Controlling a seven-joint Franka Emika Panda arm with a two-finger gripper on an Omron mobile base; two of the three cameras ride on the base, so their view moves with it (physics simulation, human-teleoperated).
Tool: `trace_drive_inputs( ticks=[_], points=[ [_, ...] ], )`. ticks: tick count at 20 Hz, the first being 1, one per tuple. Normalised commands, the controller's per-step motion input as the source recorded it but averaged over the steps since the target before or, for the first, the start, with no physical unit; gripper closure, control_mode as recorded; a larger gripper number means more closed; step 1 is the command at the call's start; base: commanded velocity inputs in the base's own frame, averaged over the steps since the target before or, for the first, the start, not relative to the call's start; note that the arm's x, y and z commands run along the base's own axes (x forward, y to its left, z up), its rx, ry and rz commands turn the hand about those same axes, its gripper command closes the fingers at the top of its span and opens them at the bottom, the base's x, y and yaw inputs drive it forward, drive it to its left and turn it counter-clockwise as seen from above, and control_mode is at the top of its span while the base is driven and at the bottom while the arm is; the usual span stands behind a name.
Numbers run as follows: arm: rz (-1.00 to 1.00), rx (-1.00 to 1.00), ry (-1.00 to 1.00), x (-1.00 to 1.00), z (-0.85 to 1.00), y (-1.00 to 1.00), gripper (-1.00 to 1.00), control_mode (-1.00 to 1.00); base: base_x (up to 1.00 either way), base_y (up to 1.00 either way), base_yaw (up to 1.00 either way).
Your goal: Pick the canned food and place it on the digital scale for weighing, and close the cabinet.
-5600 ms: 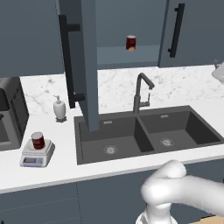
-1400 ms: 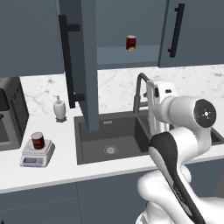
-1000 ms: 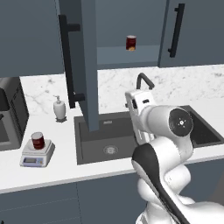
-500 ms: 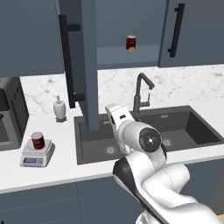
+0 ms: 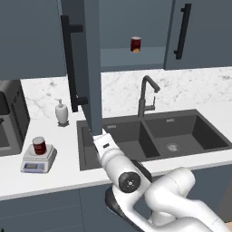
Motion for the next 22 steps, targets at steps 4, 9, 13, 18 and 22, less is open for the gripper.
trace_drive_inputs(
  ticks=[4, 9, 13, 18, 22],
  points=[
    [0.00, 0.00, -0.29, -0.13, -0.20, 0.52, -1.00, -1.00, 0.00, 0.00, 0.00],
    [0.00, 0.03, -0.33, -0.48, 0.22, 0.28, -1.00, -1.00, 0.00, 0.00, 0.00],
    [0.00, 0.21, -0.20, -0.38, 0.38, 0.31, -1.00, -1.00, 0.00, 0.00, 0.00],
    [0.00, 0.29, -0.10, -0.31, 0.63, 0.27, -1.00, -1.00, 0.00, 0.00, 0.00],
    [0.00, 0.24, -0.08, -0.11, 0.80, 0.08, -1.00, -1.00, 0.00, 0.00, 0.00]
  ],
)
